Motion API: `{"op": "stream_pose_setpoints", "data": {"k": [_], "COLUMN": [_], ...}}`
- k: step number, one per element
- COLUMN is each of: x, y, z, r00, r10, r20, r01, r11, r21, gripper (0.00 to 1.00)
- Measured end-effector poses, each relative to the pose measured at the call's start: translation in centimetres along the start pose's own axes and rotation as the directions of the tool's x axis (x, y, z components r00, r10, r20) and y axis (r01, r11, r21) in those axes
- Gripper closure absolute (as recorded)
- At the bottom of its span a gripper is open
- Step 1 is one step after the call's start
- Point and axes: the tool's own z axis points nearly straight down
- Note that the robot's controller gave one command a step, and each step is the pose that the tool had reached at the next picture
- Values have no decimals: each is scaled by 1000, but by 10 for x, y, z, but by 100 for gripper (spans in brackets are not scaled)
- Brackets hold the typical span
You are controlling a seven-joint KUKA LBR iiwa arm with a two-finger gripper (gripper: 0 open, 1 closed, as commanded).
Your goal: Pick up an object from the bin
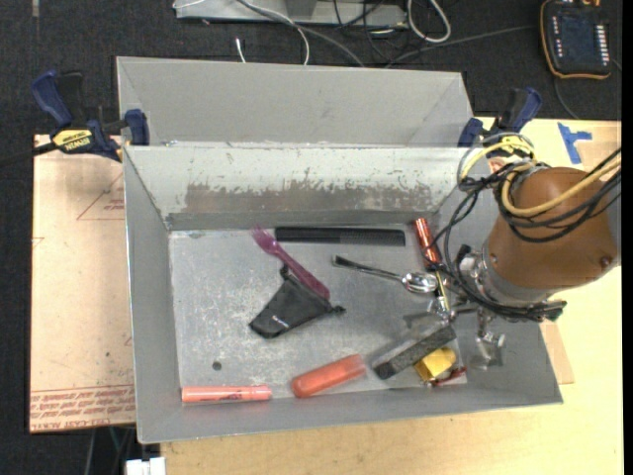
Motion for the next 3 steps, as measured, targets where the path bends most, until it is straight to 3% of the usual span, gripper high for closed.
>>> {"op": "stream_pose_setpoints", "data": {"k": [1,2,3], "x": [-7,-23,-23], "y": [1,12,12], "z": [51,49,49], "r00": [1000,970,970], "r10": [-31,-241,-242], "r20": [0,7,7], "r01": [31,241,241], "r11": [1000,970,970], "r21": [-2,18,18], "gripper": [0,100,100]}}
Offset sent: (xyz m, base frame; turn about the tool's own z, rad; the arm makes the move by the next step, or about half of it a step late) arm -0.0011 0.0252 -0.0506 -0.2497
